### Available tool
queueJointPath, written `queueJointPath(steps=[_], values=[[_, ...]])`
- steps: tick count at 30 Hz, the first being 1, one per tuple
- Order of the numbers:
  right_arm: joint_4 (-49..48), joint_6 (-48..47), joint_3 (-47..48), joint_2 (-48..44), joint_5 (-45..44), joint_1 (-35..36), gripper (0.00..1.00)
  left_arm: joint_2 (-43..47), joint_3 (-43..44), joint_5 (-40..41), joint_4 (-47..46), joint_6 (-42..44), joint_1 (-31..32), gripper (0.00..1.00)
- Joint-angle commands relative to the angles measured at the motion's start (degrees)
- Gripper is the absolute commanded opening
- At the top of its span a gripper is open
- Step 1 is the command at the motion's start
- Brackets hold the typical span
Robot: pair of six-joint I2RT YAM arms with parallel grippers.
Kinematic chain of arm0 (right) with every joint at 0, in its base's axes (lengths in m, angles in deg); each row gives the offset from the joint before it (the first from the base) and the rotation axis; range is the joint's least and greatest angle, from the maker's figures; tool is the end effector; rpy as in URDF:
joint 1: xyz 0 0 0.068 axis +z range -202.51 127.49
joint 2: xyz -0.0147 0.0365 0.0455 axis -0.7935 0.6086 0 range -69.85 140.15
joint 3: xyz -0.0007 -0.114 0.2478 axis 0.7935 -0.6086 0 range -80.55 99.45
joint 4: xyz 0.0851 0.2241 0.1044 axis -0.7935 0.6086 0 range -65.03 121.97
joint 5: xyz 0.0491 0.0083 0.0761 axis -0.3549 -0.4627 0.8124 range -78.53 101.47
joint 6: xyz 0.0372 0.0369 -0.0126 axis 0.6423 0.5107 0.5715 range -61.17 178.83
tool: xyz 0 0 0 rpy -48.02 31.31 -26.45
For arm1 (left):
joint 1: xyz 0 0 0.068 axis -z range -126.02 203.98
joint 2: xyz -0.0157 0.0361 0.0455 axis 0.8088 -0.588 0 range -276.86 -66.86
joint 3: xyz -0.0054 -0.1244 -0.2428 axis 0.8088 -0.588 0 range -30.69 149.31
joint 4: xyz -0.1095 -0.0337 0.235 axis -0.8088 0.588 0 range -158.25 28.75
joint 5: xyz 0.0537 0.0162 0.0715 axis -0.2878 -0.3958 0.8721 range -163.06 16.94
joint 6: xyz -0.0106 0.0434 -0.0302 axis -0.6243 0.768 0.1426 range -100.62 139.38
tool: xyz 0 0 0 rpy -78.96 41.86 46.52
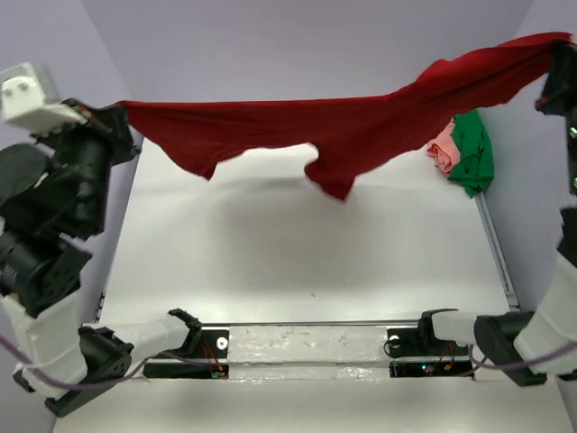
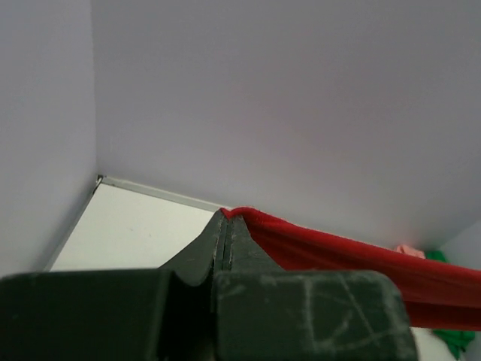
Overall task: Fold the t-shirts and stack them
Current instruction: Flatten the tshirt out
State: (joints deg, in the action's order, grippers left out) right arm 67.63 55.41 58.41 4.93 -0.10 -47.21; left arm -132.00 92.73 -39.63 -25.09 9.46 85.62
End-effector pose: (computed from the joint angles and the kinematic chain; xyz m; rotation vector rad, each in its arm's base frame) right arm 0.1049 0.0026 0.6548 0.0861 1.2006 -0.0919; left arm 0.0843 -0.0289 0.6201 -0.2482 1.3321 -0.2304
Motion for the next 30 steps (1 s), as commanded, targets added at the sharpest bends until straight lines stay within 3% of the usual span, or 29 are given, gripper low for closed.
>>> queueJointPath(steps=[1,8,16,21,25,30], values=[[-4.8,-0.3,0.5,-6.7,-0.3,-0.3,0.00,5.0,0.9,-1.7,-1.7,0.2,-0.5,0.00],[-2.8,2.8,4.5,-11.0,4.7,-0.3,0.00,10.7,2.3,-8.1,-2.4,-0.5,-0.5,0.00],[-2.3,4.9,6.4,-9.6,6.1,-0.3,0.00,10.0,2.0,-6.4,-2.2,0.2,-0.4,0.00],[-2.6,4.0,6.1,-4.0,3.2,-0.3,0.00,2.6,1.4,2.4,-1.4,2.6,-0.5,0.00],[-3.2,1.5,5.8,5.7,2.9,-0.3,0.00,-7.7,0.2,7.1,-2.2,2.3,-0.9,0.00],[-4.2,0.0,6.6,14.8,2.7,-0.3,0.00,-17.0,-2.6,-9.9,-6.7,-2.4,-12.5,0.00]])
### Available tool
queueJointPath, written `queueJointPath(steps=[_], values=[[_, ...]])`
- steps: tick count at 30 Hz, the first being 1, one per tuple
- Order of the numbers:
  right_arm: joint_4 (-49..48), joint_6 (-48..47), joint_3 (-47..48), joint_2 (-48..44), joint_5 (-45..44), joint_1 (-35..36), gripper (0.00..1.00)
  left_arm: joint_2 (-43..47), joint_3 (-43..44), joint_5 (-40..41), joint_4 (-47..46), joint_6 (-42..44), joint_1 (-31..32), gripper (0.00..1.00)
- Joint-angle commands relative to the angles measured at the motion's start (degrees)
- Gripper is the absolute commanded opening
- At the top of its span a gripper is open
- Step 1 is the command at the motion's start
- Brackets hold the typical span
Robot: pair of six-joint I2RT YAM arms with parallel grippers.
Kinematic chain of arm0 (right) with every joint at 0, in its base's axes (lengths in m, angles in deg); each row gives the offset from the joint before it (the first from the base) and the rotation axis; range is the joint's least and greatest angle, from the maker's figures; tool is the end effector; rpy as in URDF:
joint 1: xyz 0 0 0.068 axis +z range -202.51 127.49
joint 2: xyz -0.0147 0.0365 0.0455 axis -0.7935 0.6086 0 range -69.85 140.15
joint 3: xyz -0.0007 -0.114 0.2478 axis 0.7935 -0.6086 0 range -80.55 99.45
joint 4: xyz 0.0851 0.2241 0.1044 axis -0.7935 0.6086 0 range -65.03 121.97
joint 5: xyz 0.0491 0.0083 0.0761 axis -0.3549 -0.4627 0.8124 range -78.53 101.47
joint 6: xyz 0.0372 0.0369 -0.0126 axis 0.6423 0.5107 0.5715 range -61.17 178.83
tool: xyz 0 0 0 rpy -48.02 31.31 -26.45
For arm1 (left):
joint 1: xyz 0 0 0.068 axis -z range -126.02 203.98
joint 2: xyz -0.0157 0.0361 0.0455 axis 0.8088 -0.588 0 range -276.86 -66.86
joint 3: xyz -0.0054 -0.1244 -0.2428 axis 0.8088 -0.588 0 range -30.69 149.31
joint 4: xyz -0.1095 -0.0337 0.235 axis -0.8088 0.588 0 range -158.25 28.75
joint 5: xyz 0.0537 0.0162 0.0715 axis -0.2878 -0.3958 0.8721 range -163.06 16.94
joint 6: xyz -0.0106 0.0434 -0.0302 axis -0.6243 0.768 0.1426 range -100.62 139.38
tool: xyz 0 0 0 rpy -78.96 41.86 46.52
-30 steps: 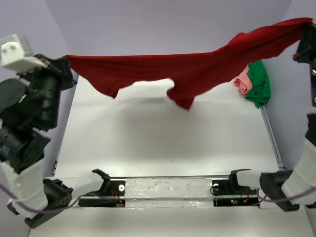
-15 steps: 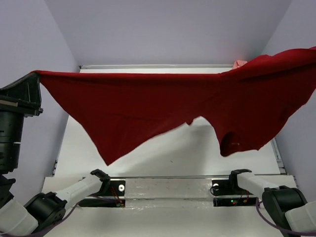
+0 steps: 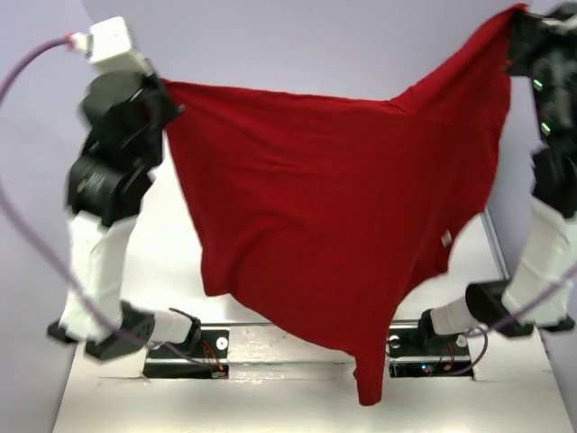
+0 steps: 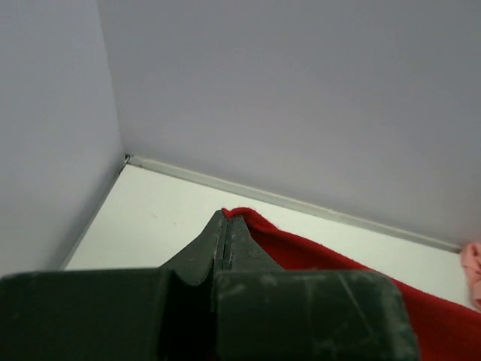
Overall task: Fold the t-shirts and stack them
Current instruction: Flatten the tshirt out
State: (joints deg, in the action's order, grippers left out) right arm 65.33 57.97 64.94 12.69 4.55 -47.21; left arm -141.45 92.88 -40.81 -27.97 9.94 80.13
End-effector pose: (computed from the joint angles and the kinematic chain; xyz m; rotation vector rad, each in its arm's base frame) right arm 0.1445 0.0091 0.6627 0.0431 1.1787 -0.0027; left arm 0.1594 -0.0571 0.6081 -0.2569 1.4204 -0.1104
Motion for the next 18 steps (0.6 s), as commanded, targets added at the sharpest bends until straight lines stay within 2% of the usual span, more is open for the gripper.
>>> queueJointPath(steps=[1,11,18], values=[[-2.0,-3.5,0.4,8.7,-2.0,-0.3,0.00,-10.6,-3.5,-11.3,-5.4,-3.5,-9.7,0.00],[-4.8,-6.5,-5.7,24.9,0.5,-0.8,0.00,-30.8,-1.3,-13.3,-8.9,-3.7,-17.0,0.00],[-6.3,-7.8,-6.5,33.1,2.3,-1.4,0.00,-42.1,5.1,-14.2,-9.1,-1.0,-21.2,0.00]])
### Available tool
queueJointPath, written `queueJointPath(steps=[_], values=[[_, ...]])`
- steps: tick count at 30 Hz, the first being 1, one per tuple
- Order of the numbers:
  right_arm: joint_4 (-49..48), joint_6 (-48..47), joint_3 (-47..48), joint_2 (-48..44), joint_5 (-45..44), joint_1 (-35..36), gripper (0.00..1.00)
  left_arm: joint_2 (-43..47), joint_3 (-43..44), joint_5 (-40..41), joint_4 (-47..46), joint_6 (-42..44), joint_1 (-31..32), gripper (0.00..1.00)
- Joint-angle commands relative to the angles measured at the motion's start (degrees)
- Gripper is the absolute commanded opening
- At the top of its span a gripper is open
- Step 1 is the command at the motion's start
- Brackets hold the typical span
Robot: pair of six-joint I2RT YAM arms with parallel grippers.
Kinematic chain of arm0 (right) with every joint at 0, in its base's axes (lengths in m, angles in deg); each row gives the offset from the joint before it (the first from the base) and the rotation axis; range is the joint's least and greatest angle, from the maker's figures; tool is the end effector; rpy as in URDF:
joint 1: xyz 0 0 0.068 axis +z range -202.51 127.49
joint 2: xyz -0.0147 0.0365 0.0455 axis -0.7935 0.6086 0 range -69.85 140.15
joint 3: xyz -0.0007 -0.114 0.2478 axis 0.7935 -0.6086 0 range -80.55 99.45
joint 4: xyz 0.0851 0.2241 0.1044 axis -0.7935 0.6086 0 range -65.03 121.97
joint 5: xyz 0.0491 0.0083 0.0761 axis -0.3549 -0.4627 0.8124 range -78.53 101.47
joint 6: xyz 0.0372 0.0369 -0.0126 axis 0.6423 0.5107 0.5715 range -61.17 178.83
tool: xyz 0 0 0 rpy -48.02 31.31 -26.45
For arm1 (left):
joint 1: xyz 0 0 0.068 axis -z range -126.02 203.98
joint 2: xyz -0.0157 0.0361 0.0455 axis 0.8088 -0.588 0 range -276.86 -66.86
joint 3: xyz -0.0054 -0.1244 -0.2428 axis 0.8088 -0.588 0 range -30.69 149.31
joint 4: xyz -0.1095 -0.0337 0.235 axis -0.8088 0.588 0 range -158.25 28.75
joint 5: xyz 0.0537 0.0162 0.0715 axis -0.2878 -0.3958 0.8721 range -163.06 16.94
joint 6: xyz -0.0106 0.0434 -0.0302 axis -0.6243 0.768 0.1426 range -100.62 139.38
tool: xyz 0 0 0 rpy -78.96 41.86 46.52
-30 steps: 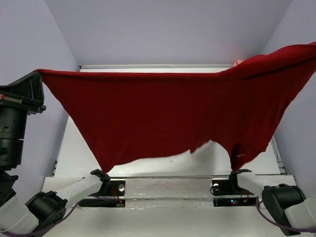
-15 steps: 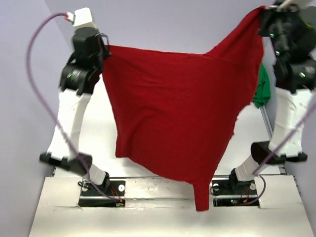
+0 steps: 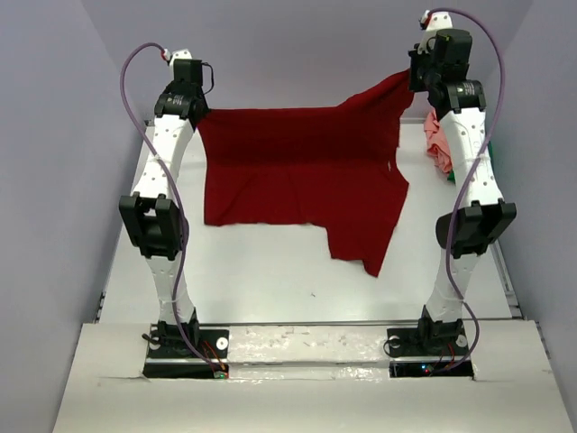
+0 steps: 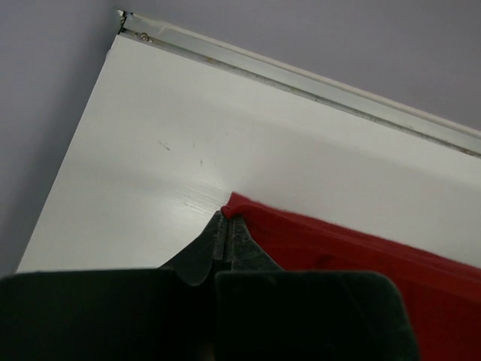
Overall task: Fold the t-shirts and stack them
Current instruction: Flatten the tshirt out
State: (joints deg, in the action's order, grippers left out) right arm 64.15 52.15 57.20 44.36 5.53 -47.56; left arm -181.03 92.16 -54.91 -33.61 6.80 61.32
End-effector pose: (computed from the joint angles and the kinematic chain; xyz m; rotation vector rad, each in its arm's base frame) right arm 0.4330 0.0338 0.4776 -0.1146 1.8403 -0.1166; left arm 0.4559 -0.0475 0.4035 -0.2898 1.9801 0.0978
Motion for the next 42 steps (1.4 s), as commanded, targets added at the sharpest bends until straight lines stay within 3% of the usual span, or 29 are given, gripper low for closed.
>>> queueJointPath(steps=[1,10,16,24,34,42], values=[[-5.1,-2.2,1.1,2.1,2.2,-1.1,0.00,-3.6,6.6,-0.1,-3.0,2.3,-2.7,0.00],[-6.2,-1.6,-0.5,8.5,3.6,-1.1,0.00,-9.2,8.9,-4.9,-3.9,1.6,-3.6,0.00],[-4.8,-1.5,1.4,4.5,2.4,-1.1,0.00,-3.7,6.9,-6.9,-4.3,0.7,-2.9,0.00],[-3.1,-2.6,-5.2,-16.9,-1.6,1.9,0.00,15.1,3.1,-11.5,-2.8,0.0,1.4,0.00],[0.6,-0.3,-11.3,-42.5,-0.3,3.7,0.00,41.2,-6.3,-7.0,-0.2,-0.6,12.7,0.00],[6.7,4.3,-5.8,-51.7,5.4,3.7,0.00,61.6,-7.1,-6.4,3.3,1.3,13.1,0.00]])
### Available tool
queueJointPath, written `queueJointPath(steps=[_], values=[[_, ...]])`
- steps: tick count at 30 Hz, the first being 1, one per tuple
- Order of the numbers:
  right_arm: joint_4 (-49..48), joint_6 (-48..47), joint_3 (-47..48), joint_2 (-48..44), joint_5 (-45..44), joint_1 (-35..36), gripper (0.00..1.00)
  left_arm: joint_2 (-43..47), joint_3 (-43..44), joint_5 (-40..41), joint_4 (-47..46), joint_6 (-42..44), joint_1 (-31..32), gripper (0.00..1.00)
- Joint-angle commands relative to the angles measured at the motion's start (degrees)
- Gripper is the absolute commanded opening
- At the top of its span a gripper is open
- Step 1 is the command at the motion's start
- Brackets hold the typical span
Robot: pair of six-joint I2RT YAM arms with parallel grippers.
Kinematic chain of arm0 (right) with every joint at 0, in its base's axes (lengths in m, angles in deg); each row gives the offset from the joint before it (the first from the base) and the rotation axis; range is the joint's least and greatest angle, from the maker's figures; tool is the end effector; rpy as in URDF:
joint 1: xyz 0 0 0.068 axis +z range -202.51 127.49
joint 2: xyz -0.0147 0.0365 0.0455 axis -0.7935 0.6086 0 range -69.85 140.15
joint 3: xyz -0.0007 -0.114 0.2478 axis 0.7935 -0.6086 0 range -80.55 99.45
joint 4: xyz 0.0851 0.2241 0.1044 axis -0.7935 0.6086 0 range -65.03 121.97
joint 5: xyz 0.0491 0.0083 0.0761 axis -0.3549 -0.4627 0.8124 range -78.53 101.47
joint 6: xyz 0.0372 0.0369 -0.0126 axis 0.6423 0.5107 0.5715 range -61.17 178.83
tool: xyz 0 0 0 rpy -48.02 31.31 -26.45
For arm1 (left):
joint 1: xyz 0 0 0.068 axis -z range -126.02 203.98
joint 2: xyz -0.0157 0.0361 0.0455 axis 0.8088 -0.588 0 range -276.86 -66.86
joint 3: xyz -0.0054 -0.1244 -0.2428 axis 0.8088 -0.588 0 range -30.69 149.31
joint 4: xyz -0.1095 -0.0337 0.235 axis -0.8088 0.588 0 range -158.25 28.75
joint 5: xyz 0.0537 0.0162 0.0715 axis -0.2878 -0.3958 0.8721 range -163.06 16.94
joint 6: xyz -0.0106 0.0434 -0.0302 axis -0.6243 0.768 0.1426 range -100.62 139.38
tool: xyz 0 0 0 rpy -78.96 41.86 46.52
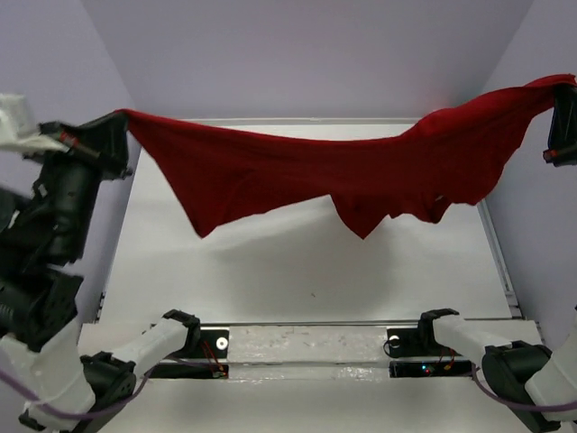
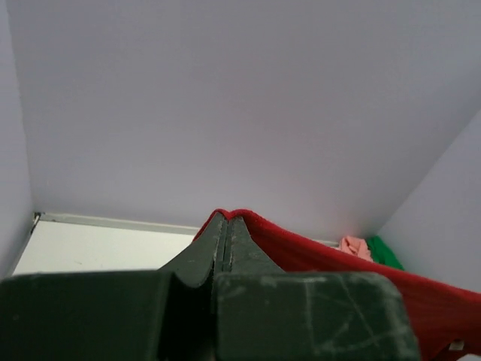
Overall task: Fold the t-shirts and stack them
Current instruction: Flatten the tshirt out
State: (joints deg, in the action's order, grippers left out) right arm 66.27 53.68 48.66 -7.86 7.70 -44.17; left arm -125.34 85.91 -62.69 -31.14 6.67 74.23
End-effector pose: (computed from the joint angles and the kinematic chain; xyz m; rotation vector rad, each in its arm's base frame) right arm 0.0341 0.0026 0.6435 -0.0730 1.1171 0.0130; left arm 0.0605 -0.0155 0.6174 -0.0798 1.2170 -0.3940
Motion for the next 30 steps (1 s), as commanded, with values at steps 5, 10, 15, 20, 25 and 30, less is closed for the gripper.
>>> queueJointPath(steps=[5,10,15,20,25,30], values=[[7.4,4.9,8.5,0.1,7.9,0.3,0.00,11.5,-5.2,2.8,0.9,0.5,0.2,0.00],[8.0,7.3,12.7,1.1,11.3,-0.3,0.00,9.9,-3.6,2.0,1.4,0.3,0.1,0.00],[6.6,8.1,14.7,2.9,14.4,-0.9,0.00,7.1,-0.3,0.3,0.9,0.9,0.2,0.00],[5.0,7.8,16.3,6.2,14.8,-0.9,0.00,3.8,1.4,1.7,0.7,1.4,0.2,0.00],[-1.1,8.7,7.8,12.7,15.5,-0.9,0.00,-5.6,1.1,8.3,2.8,0.9,0.2,0.00],[-4.0,10.0,7.3,26.9,15.7,-0.9,0.00,-18.7,1.1,7.5,0.3,-0.1,-0.4,0.00]])
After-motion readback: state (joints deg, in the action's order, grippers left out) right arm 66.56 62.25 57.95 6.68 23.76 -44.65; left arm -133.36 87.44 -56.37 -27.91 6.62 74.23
